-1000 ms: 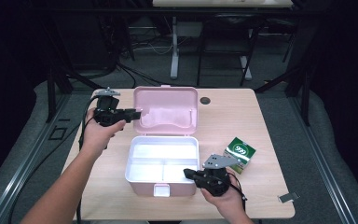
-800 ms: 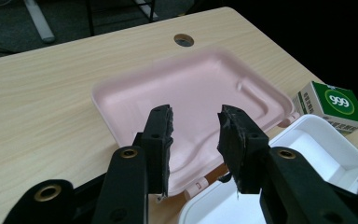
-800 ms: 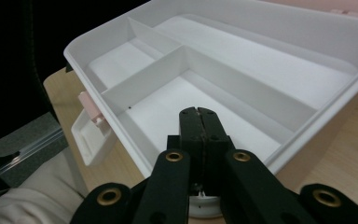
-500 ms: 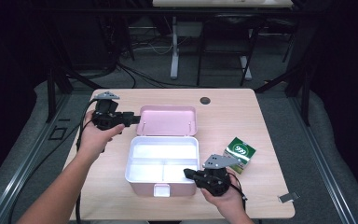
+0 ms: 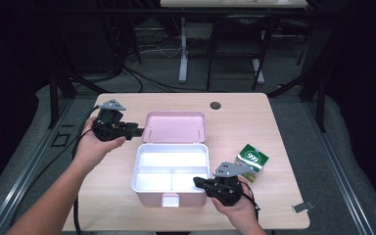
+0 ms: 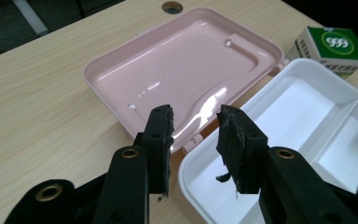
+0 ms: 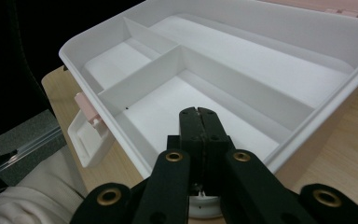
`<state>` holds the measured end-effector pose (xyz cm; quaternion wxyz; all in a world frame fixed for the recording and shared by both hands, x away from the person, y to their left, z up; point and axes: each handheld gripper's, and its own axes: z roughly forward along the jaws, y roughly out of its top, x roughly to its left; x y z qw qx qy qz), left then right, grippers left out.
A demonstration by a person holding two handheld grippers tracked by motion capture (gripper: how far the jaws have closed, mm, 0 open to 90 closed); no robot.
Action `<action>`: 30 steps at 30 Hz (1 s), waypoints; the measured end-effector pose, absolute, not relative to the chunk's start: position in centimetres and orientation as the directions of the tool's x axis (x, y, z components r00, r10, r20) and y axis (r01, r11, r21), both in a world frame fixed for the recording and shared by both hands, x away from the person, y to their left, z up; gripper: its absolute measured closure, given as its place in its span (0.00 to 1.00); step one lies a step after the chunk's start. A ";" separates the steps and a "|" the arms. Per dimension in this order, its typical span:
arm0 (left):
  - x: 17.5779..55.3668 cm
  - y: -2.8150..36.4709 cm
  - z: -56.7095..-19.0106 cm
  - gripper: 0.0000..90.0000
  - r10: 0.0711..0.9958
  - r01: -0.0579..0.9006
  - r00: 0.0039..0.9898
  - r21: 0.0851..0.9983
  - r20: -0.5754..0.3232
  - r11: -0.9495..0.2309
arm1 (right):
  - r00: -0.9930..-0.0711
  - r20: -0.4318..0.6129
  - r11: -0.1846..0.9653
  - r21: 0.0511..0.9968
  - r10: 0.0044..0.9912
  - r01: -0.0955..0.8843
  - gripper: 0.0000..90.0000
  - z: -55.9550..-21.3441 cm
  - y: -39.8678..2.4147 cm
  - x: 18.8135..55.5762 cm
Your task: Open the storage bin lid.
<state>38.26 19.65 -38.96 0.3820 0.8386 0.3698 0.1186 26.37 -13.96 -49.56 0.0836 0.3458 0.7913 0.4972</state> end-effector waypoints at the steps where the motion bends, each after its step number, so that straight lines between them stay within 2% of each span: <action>1: 38.2 19.6 -38.9 0.72 0.705 0.527 0.704 0.726 -0.083 -0.441 | -0.748 0.213 0.266 0.845 0.629 0.464 1.00 -49.6 -14.0 26.3; 6: 37.8 18.9 -38.5 0.73 0.667 0.505 0.743 0.703 -0.060 -0.500 | -0.745 0.219 0.263 0.843 0.630 0.470 1.00 -49.5 -14.1 26.3; 12: 37.4 17.4 -38.2 0.75 0.582 0.453 0.813 0.649 -0.020 -0.611 | -0.740 0.231 0.256 0.839 0.631 0.481 0.95 -49.4 -14.0 26.2; 16: 37.3 15.8 -38.1 0.78 0.484 0.391 0.875 0.576 0.009 -0.718 | -0.741 0.229 0.255 0.841 0.631 0.477 0.94 -49.3 -13.9 26.2; 23: 37.3 14.3 -37.9 0.79 0.388 0.316 0.921 0.521 0.032 -0.793 | -0.742 0.231 0.248 0.845 0.629 0.473 0.94 -48.9 -14.2 26.1; 30: 37.2 12.5 -38.0 0.80 0.269 0.219 0.961 0.417 0.062 -0.882 | -0.740 0.228 0.237 0.853 0.632 0.465 0.94 -48.5 -14.6 26.0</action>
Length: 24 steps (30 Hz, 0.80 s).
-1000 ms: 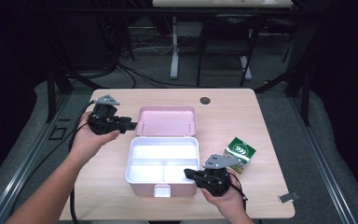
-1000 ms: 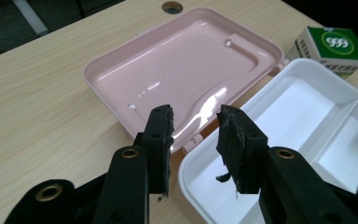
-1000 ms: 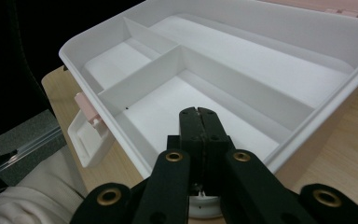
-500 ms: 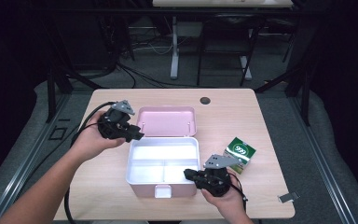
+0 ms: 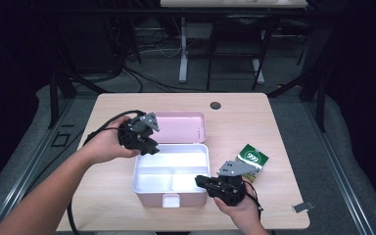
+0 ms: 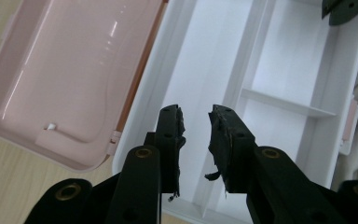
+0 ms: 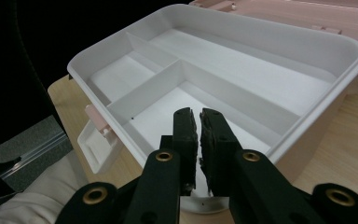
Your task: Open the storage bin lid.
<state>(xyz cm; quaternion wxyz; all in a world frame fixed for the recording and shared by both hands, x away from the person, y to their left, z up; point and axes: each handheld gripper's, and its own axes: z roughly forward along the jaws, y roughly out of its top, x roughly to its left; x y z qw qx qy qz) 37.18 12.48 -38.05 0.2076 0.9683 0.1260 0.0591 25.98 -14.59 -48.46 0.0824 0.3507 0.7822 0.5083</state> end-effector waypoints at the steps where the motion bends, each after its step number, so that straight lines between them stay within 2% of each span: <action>1: 37.2 12.2 -38.1 0.80 0.252 0.207 0.965 0.399 0.065 -0.893 | -0.740 0.229 0.236 0.853 0.632 0.465 0.94 -48.4 -14.7 26.0; 7: 37.2 10.6 -38.6 0.81 0.176 0.145 0.982 0.306 0.075 -0.941 | -0.734 0.228 0.225 0.858 0.639 0.462 0.93 -48.2 -15.2 26.0; 15: 36.9 9.1 -39.8 0.81 0.102 0.082 0.992 0.225 0.080 -0.971 | -0.718 0.219 0.216 0.861 0.660 0.461 0.92 -48.0 -15.9 26.1; 24: 36.6 7.9 -40.7 0.83 0.064 0.050 0.995 0.183 0.075 -0.982 | -0.711 0.222 0.204 0.864 0.668 0.461 0.92 -47.9 -16.4 26.2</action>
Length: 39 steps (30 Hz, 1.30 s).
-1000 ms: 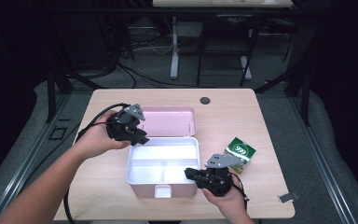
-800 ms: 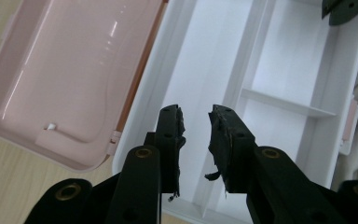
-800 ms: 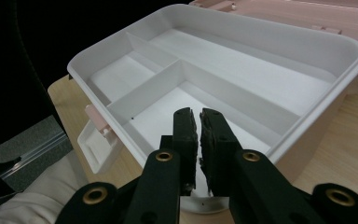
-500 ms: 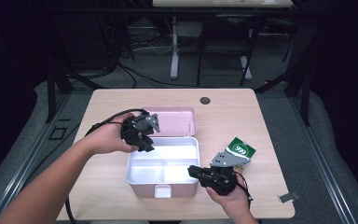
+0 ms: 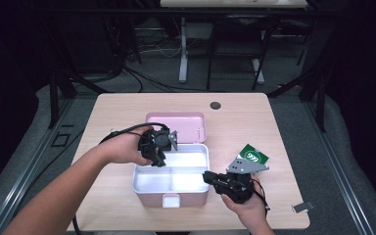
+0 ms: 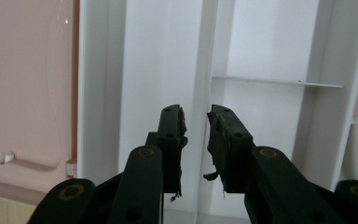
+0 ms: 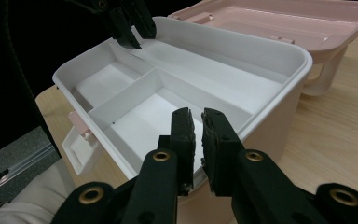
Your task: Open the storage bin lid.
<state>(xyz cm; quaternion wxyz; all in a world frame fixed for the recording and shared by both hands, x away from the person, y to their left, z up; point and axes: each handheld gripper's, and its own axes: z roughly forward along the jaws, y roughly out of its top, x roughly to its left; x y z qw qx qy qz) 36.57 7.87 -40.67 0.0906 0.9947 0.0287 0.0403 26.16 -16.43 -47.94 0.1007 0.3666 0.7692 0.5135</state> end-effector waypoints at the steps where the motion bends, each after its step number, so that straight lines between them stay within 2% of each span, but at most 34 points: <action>1: 36.6 7.7 -40.7 0.83 0.061 0.047 0.995 0.176 0.075 -0.983 | -0.711 0.221 0.204 0.864 0.668 0.461 0.92 -47.9 -16.5 26.2; 29: 36.1 5.1 -43.3 0.93 0.000 -0.005 0.998 0.078 0.061 -0.997 | -0.687 0.215 0.191 0.865 0.694 0.464 0.92 -48.0 -17.7 26.4; 32: 36.2 5.0 -43.3 0.98 0.001 -0.004 0.998 0.074 0.061 -0.997 | -0.684 0.215 0.188 0.866 0.697 0.463 0.92 -48.1 -17.7 26.4; 39: 36.3 5.0 -43.3 0.98 -0.008 -0.013 0.998 0.074 0.060 -0.997 | -0.677 0.213 0.188 0.863 0.704 0.468 0.92 -48.1 -18.0 26.6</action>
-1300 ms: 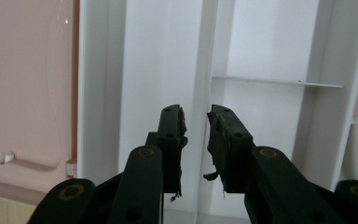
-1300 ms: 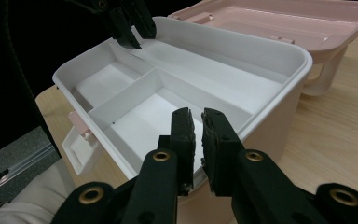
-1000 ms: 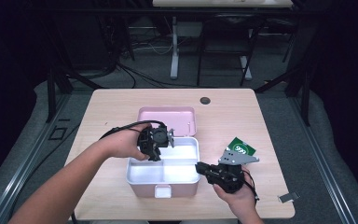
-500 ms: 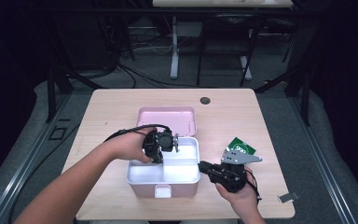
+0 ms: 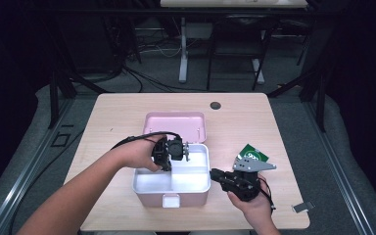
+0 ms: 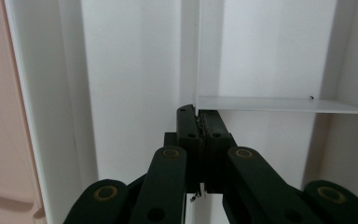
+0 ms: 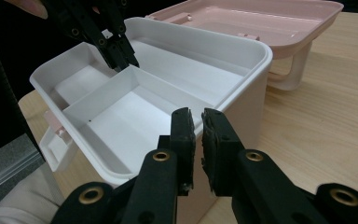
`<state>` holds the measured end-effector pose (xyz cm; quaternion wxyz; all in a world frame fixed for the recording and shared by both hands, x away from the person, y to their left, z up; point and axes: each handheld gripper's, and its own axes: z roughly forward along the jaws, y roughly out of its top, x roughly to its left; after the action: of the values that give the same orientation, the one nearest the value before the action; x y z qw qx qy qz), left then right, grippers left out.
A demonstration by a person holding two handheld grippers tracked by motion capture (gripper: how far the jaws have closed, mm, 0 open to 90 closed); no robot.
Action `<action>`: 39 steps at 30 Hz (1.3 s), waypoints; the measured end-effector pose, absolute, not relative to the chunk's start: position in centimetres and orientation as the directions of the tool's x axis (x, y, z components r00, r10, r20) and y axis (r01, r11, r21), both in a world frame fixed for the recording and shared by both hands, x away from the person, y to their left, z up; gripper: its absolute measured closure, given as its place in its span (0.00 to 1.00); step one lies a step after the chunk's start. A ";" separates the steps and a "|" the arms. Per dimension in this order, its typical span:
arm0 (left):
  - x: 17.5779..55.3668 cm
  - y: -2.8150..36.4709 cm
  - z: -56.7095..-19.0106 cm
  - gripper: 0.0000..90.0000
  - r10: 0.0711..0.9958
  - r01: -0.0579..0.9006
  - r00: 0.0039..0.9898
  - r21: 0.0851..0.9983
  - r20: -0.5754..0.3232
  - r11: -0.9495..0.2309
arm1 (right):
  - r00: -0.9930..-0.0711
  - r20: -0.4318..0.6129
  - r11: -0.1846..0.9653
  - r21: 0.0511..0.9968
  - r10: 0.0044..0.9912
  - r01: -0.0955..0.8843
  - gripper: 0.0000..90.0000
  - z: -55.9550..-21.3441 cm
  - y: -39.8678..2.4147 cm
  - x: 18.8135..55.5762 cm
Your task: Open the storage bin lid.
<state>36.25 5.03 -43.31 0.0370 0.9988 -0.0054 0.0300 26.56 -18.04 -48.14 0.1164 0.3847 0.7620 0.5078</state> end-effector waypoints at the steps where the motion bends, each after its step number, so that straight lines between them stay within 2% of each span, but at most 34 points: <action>1: 36.3 5.0 -43.3 0.98 -0.008 -0.013 0.998 0.074 0.060 -0.997 | -0.677 0.213 0.188 0.863 0.704 0.468 0.92 -48.1 -18.0 26.6; 17: 35.9 5.0 -42.6 0.99 -0.021 -0.026 0.996 0.057 0.082 -0.998 | -0.657 0.224 0.161 0.867 0.720 0.472 0.92 -48.2 -18.9 26.9; 27: 35.7 5.7 -40.4 1.00 0.000 -0.011 0.994 0.107 0.109 -0.994 | -0.637 0.223 0.150 0.866 0.738 0.477 0.92 -48.0 -19.6 27.0; 33: 35.9 7.1 -39.3 1.00 0.050 0.035 0.992 0.130 0.113 -0.991 | -0.641 0.225 0.154 0.864 0.734 0.480 0.92 -48.2 -19.5 27.1; 37: 36.5 8.5 -39.0 1.00 0.117 0.106 0.989 0.127 0.088 -0.986 | -0.639 0.226 0.154 0.863 0.735 0.482 0.92 -48.2 -19.5 27.1; 38: 36.8 9.3 -39.0 1.00 0.165 0.153 0.983 0.144 0.078 -0.978 | -0.639 0.228 0.150 0.864 0.734 0.481 0.92 -48.3 -19.5 27.1; 39: 36.8 9.3 -39.0 1.00 0.165 0.153 0.983 0.144 0.078 -0.978 | -0.639 0.228 0.150 0.864 0.734 0.481 0.92 -48.3 -19.5 27.1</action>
<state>36.82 9.27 -39.03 0.0687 0.9934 0.0800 0.0447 27.11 -19.48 -48.34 0.1242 0.4060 0.7480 0.5100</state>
